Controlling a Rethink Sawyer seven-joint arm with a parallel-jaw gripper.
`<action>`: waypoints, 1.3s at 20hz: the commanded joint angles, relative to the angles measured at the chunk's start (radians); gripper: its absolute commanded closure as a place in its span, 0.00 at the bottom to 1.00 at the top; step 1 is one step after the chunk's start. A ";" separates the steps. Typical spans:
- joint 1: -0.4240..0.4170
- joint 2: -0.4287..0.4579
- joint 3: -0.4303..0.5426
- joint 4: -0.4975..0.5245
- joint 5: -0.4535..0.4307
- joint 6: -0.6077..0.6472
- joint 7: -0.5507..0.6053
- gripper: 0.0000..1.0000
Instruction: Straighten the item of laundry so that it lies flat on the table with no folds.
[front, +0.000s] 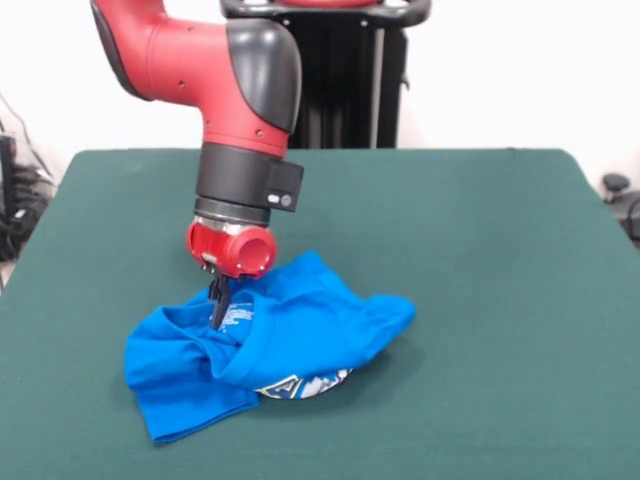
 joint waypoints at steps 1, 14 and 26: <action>0.047 0.008 0.100 0.150 -0.006 0.148 0.128 1.00; 0.076 -0.064 0.071 0.081 0.036 0.328 0.075 0.00; 0.135 -0.002 0.010 -0.009 0.064 0.270 0.090 0.00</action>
